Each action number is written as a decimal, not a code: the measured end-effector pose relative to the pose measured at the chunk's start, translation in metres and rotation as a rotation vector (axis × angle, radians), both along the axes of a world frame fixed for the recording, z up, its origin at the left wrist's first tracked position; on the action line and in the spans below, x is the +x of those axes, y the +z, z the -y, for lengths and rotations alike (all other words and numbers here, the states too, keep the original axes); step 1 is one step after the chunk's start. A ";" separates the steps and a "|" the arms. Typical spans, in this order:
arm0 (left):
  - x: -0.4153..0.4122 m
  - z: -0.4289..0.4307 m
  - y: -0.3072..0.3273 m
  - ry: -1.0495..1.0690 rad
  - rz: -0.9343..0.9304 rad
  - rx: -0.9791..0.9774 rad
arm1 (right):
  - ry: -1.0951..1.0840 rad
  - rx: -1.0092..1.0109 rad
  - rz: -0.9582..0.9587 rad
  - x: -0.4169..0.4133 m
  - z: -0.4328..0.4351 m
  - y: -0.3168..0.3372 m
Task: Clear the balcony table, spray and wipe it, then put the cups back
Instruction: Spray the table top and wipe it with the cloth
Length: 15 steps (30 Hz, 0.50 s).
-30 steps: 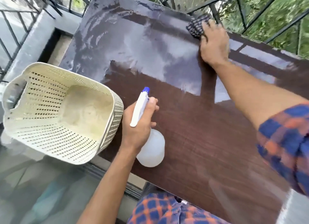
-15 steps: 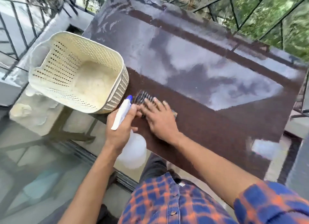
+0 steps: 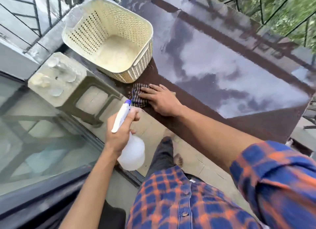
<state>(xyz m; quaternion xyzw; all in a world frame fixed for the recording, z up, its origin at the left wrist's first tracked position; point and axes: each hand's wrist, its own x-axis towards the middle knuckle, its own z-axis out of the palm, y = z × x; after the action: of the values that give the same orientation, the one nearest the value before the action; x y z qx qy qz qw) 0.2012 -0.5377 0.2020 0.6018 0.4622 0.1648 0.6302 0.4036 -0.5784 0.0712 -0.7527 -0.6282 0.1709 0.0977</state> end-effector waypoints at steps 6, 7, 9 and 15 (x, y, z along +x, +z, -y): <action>-0.003 0.006 0.003 -0.013 0.022 -0.018 | -0.376 0.112 0.016 0.052 0.047 -0.007; -0.003 0.007 0.002 -0.015 0.027 -0.019 | -0.499 0.114 0.038 0.067 0.062 -0.008; -0.003 0.009 0.004 -0.021 0.032 -0.016 | -0.761 0.102 0.066 0.098 0.095 -0.005; 0.003 0.013 0.009 -0.048 0.062 -0.011 | -1.204 0.012 -0.012 0.120 0.123 0.006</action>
<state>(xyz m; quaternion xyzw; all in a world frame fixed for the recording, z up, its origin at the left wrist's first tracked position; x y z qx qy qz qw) 0.2038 -0.5509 0.2113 0.6038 0.4289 0.1657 0.6512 0.5235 -0.7012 0.0767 -0.9746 -0.0921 0.0863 0.1851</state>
